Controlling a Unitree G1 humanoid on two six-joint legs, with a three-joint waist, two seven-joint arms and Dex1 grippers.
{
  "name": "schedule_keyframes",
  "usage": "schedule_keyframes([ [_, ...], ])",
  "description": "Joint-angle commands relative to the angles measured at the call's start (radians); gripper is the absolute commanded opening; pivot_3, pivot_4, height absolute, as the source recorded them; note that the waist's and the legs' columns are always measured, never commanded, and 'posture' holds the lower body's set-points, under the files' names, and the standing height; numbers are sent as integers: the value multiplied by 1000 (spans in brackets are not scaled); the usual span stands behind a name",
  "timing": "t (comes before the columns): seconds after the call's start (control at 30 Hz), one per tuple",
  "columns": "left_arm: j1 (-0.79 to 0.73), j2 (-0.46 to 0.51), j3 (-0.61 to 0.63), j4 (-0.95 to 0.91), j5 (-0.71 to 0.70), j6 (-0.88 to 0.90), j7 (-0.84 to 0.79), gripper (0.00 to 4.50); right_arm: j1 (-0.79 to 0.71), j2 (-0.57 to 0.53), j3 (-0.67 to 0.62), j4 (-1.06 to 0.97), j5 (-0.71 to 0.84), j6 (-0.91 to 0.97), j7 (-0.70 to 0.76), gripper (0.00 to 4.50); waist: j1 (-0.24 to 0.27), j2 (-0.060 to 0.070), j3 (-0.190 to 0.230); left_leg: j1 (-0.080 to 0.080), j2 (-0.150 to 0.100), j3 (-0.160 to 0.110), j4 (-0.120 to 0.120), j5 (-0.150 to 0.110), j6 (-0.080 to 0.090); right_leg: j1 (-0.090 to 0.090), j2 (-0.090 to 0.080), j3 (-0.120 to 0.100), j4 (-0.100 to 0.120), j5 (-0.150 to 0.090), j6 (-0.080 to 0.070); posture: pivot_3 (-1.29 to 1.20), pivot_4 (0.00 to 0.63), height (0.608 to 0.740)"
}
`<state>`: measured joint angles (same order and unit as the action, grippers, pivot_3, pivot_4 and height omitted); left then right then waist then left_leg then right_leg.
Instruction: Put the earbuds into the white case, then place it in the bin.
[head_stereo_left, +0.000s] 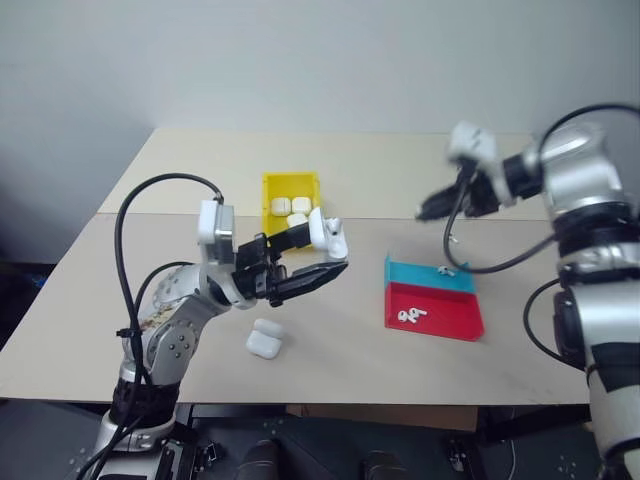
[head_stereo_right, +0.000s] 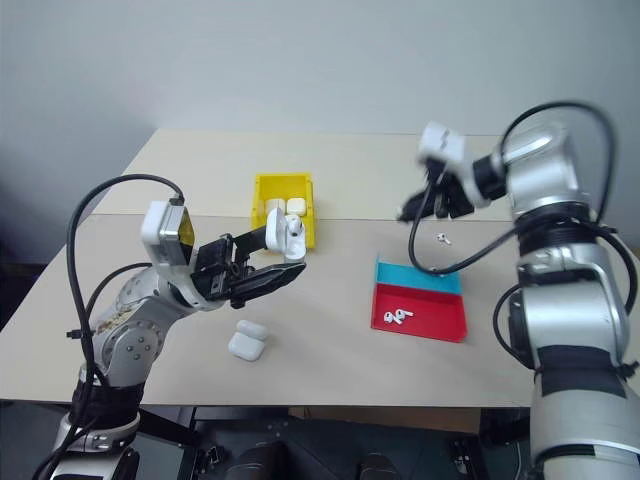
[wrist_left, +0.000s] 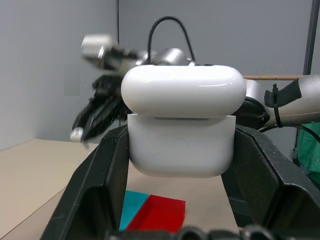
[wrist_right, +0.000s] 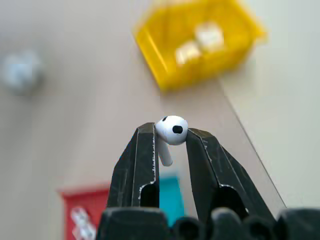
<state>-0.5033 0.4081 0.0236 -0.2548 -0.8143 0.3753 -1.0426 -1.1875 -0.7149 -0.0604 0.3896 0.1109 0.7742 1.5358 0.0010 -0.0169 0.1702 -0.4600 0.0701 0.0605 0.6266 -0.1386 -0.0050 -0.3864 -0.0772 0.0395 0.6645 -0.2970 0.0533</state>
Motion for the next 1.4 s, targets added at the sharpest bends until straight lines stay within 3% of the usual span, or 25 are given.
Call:
schedule_keyframes([
  [0.03,-42,-4,4,31,4,-16,-34,2774,55,34,-237,-348,240,495,-107,628,2,0,0,0,0,0,1,0,0,0,0,0,0,0,0,0,150,740],
  [0.17,-98,-36,-1,108,13,-27,-54,2774,172,204,-444,-737,404,805,-302,628,4,0,-1,0,0,0,1,0,0,-1,0,0,2,0,0,0,150,740],
  [0.27,-136,-58,-13,150,29,-30,-80,2774,227,316,-532,-857,566,840,-469,628,5,0,-1,0,0,0,1,0,0,0,0,0,1,0,0,0,150,740],
  [0.47,-178,-90,-33,187,43,-16,-117,2774,322,463,-570,-1008,780,840,-756,628,4,0,-1,0,-1,0,0,0,0,-1,0,1,1,0,0,0,150,740],
  [0.77,-189,-94,-30,194,47,-2,-128,2774,352,498,-550,-1033,946,831,-975,628,-5,0,-1,0,-1,-1,0,0,0,-1,0,1,1,0,0,0,150,740],
  [1.07,-174,-97,-24,180,55,-9,-127,2774,429,402,-414,-1039,1031,754,-1049,628,-11,0,-1,0,-1,-1,0,0,1,-1,0,1,0,0,0,0,150,740],
  [1.37,-175,-104,-18,174,61,-11,-113,2774,474,229,-354,-1005,1115,645,-1071,3493,-13,-1,-1,0,-1,-1,0,0,1,-1,0,1,0,0,0,0,150,740],
  [1.4,-174,-105,-18,172,61,-11,-111,2774,473,210,-358,-997,1138,633,-1076,3493,-13,-1,-1,0,-1,-1,0,0,1,-1,0,1,0,0,0,0,150,740],
])
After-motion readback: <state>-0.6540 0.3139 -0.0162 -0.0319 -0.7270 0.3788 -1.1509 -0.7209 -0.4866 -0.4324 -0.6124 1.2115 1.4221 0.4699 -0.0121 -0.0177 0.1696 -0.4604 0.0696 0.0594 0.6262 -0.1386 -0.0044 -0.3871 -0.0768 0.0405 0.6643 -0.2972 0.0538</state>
